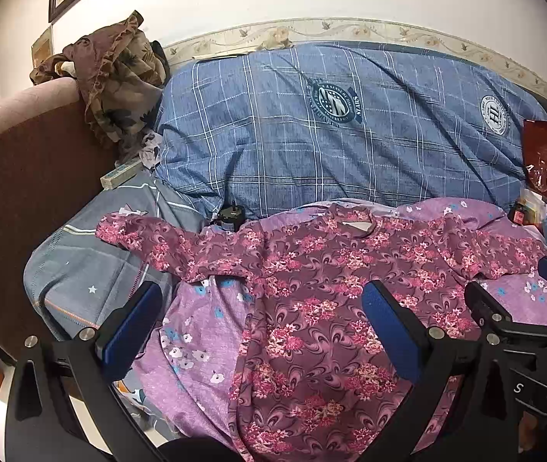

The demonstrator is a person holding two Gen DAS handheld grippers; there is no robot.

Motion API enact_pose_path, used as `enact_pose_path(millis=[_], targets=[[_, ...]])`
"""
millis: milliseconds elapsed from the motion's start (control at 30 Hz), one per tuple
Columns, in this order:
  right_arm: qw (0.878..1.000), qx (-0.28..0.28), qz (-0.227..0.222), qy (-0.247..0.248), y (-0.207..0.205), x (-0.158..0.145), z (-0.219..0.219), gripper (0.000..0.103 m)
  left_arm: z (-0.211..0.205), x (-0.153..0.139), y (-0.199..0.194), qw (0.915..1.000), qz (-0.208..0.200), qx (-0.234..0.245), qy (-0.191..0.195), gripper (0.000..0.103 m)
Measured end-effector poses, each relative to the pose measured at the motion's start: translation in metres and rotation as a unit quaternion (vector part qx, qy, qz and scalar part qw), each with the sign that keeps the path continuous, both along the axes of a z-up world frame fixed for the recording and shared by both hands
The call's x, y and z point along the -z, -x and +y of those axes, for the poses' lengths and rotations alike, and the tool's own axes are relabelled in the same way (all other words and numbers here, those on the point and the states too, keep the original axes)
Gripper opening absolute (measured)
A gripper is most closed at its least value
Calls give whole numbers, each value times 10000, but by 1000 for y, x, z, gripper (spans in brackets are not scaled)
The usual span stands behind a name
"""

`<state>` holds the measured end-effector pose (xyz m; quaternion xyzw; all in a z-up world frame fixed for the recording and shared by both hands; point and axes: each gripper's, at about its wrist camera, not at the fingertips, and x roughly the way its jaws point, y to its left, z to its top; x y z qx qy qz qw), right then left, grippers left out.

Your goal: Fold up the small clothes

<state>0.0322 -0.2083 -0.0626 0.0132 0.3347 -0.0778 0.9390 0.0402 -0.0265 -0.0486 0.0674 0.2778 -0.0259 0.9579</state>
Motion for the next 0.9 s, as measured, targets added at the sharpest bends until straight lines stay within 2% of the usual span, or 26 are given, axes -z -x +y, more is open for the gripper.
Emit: enact_pose_path(millis=[900], targets=[[9996, 31, 253, -106, -19, 22, -9, 103, -12, 18, -20, 9995, 295, 99, -89, 103]])
